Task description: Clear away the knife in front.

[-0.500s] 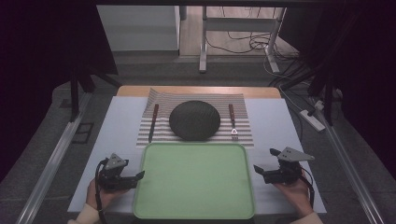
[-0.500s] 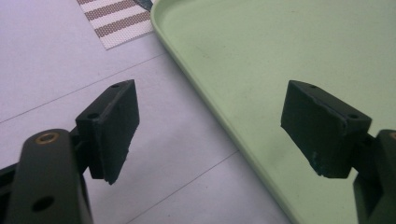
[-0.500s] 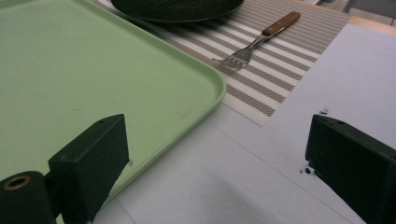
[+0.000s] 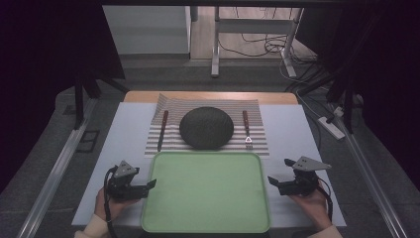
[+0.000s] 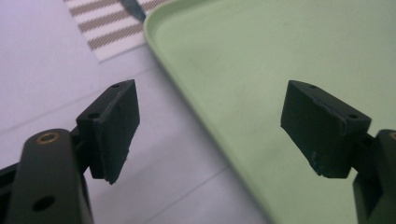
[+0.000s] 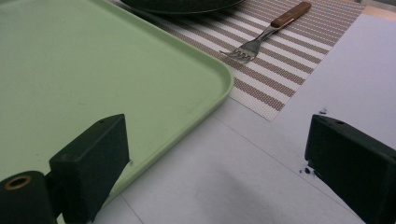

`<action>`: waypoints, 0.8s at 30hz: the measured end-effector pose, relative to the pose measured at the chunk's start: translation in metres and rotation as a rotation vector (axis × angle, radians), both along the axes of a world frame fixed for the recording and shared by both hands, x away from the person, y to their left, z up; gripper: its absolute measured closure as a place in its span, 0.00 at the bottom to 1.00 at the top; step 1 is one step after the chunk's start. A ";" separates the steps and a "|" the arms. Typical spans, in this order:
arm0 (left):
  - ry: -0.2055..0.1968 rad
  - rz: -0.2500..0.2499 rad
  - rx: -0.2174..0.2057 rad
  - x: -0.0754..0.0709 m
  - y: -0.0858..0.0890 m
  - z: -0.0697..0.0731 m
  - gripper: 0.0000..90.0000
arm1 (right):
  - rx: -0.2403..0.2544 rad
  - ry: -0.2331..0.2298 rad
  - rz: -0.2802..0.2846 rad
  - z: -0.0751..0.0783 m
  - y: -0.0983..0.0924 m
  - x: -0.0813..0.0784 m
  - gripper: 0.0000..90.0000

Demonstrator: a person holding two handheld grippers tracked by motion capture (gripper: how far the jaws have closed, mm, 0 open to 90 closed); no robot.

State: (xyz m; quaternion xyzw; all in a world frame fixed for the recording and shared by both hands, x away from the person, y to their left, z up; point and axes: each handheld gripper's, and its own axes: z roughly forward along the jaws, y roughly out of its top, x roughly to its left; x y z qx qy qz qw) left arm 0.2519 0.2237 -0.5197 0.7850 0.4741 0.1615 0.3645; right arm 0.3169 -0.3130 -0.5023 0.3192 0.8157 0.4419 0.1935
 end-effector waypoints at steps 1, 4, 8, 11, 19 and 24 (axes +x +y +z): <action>-0.003 -0.005 0.011 0.001 -0.001 0.001 0.23 | 0.004 0.001 -0.002 0.000 0.000 0.000 0.07; -0.007 -0.010 0.025 0.004 -0.003 0.002 0.23 | 0.009 -0.008 -0.007 0.001 -0.001 -0.001 0.08; -0.021 -0.011 0.027 0.009 -0.005 0.007 0.23 | 0.006 -0.002 -0.002 0.000 0.000 0.000 0.08; -0.028 -0.022 0.029 0.018 -0.008 0.010 0.23 | 0.007 -0.003 0.001 0.000 0.000 0.000 0.08; -0.017 -0.034 0.050 0.040 -0.017 0.009 0.23 | 0.002 0.000 0.011 -0.001 0.002 0.001 0.08; -0.023 -0.032 0.045 0.050 -0.019 0.012 0.23 | -0.002 0.002 0.014 -0.001 0.003 0.000 0.08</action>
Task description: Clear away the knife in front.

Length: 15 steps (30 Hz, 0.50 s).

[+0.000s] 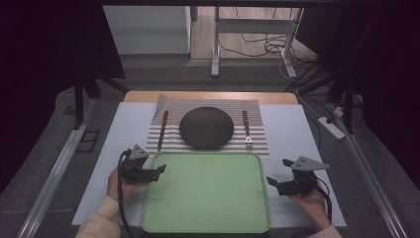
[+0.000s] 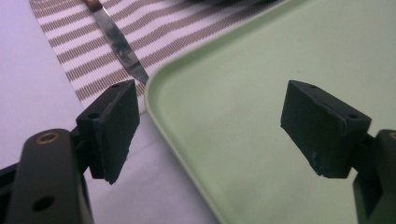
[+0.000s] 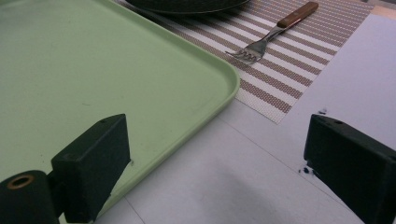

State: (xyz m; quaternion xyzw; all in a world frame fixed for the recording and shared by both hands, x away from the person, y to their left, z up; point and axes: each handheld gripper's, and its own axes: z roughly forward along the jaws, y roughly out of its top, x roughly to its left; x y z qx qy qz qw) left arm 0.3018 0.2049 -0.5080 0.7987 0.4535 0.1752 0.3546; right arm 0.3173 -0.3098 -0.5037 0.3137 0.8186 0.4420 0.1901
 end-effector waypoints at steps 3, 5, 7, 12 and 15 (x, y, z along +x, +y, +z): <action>0.002 -0.006 0.003 0.006 -0.001 0.001 0.23 | 0.006 0.001 -0.002 0.000 -0.001 0.001 0.08; 0.002 -0.011 0.003 0.010 -0.002 0.003 0.23 | 0.005 0.003 -0.002 0.000 -0.001 0.001 0.08; 0.002 -0.014 0.004 0.013 -0.003 0.004 0.23 | 0.003 0.003 0.000 0.000 0.000 0.001 0.08; -0.007 -0.020 0.004 0.022 -0.005 0.008 0.23 | -0.005 0.009 0.009 -0.001 0.002 0.001 0.08; -0.007 -0.025 0.005 0.029 -0.006 0.009 0.23 | 0.000 0.008 0.006 -0.001 0.002 0.001 0.08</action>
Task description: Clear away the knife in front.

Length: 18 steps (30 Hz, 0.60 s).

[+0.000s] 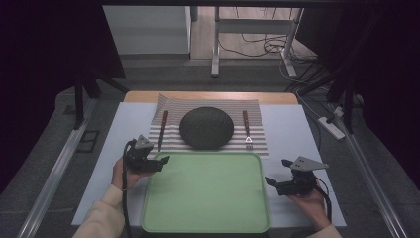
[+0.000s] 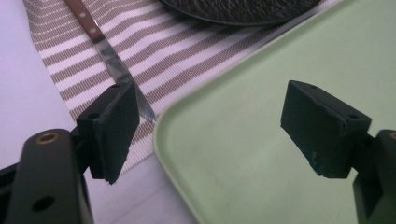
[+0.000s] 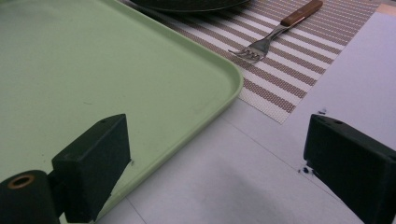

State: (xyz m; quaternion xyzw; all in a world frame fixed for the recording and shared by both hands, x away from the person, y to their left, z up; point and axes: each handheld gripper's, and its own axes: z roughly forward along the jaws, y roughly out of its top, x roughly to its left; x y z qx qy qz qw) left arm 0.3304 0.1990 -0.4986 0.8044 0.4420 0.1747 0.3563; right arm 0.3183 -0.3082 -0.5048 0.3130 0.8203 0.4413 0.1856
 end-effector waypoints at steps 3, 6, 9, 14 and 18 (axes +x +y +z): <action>0.003 -0.005 0.009 0.008 0.000 0.000 0.23 | 0.005 0.002 0.000 0.000 -0.001 0.000 0.08; 0.005 0.001 0.013 0.020 0.000 0.002 0.23 | 0.007 0.007 0.001 0.000 -0.001 0.000 0.08; 0.012 0.001 0.032 0.032 -0.002 0.003 0.23 | 0.006 0.007 0.006 0.000 0.000 0.000 0.08; 0.051 -0.003 0.046 0.053 -0.004 0.001 0.23 | -0.007 0.008 0.019 -0.001 0.001 -0.001 0.08; 0.046 -0.003 0.057 0.062 -0.004 0.001 0.24 | -0.004 0.007 0.016 -0.001 0.000 -0.001 0.08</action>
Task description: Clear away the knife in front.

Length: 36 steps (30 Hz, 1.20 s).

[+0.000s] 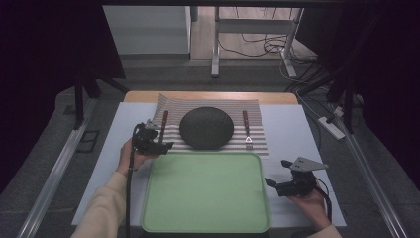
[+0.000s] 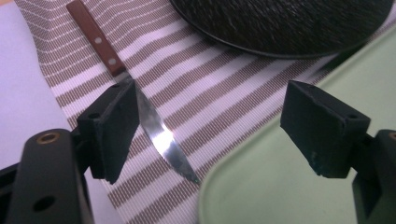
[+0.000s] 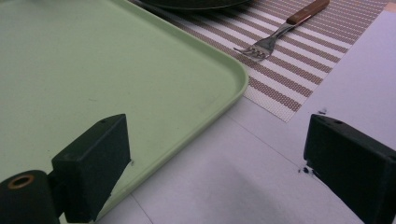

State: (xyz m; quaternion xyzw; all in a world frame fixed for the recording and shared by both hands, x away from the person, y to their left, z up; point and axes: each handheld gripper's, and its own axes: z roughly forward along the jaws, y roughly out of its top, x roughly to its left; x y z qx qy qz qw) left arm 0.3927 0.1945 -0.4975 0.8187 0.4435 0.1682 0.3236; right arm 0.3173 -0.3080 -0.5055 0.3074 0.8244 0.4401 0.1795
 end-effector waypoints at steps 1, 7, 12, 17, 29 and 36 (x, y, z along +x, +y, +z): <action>-0.003 -0.002 0.006 0.002 0.000 0.000 0.24 | 0.004 0.000 -0.001 0.000 0.000 0.000 0.08; 0.014 -0.002 -0.002 0.012 -0.002 -0.003 0.25 | -0.005 0.004 0.002 -0.001 0.000 0.000 0.08; 0.007 -0.017 -0.008 0.016 -0.005 -0.001 0.29 | 0.001 0.008 0.003 -0.001 0.000 0.001 0.08; -0.005 -0.044 -0.009 0.018 -0.006 -0.003 0.50 | -0.001 0.007 0.005 -0.001 0.000 0.001 0.08; 0.092 -0.085 -0.017 0.024 0.000 -0.021 0.99 | 0.001 0.006 0.006 -0.001 -0.001 0.000 0.08; 0.117 -0.066 0.009 0.025 0.006 -0.029 0.99 | 0.002 0.006 0.005 0.000 -0.001 0.000 0.08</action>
